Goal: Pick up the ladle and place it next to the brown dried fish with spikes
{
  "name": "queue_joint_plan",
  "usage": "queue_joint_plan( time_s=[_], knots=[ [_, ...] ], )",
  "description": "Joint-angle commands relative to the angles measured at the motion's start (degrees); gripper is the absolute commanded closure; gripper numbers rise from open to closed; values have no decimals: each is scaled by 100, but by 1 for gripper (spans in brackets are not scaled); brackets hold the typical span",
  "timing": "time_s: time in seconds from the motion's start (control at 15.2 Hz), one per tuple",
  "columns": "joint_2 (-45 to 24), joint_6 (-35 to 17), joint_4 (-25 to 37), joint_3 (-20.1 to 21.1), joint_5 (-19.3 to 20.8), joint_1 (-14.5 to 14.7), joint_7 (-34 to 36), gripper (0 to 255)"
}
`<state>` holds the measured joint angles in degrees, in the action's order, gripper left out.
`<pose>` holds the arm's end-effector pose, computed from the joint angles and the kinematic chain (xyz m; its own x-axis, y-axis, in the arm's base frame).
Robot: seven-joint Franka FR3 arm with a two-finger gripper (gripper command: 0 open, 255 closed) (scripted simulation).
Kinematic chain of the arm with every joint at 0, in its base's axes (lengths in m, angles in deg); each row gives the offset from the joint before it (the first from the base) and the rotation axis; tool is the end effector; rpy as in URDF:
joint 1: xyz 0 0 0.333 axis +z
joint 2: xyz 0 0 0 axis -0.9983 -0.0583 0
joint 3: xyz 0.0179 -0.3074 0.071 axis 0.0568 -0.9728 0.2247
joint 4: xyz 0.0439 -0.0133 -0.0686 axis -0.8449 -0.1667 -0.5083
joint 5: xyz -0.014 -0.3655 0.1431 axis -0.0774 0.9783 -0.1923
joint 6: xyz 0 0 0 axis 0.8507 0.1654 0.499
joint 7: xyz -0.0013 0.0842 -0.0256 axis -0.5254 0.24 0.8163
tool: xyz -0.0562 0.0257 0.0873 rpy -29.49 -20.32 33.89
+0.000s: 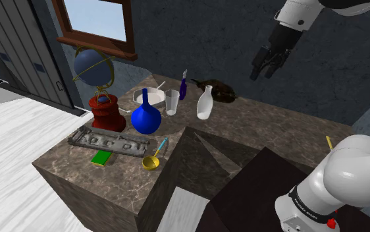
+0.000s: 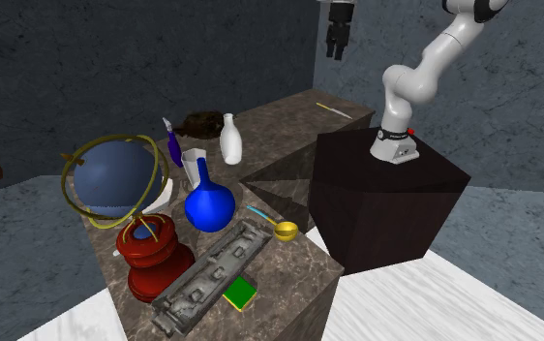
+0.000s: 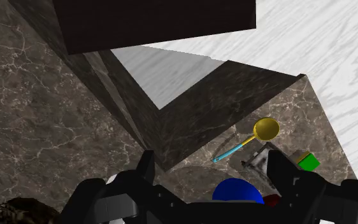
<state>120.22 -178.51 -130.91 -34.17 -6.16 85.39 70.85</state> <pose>0.3250 -0.0179 0.6051 0.9878 -0.1310 0.0842 -0.1190 -0.9838 -0.1343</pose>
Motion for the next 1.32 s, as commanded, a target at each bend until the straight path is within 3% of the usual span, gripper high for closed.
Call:
queue_joint_plan(
  time_s=[0.0,0.59,1.25],
  knots=[
    [0,0,0,0,0,0,0,0],
    [-522,-1719,-1106,748,-599,7,1279,0],
    [-2120,-3835,-1461,1600,-1158,62,2640,0]
  ],
)
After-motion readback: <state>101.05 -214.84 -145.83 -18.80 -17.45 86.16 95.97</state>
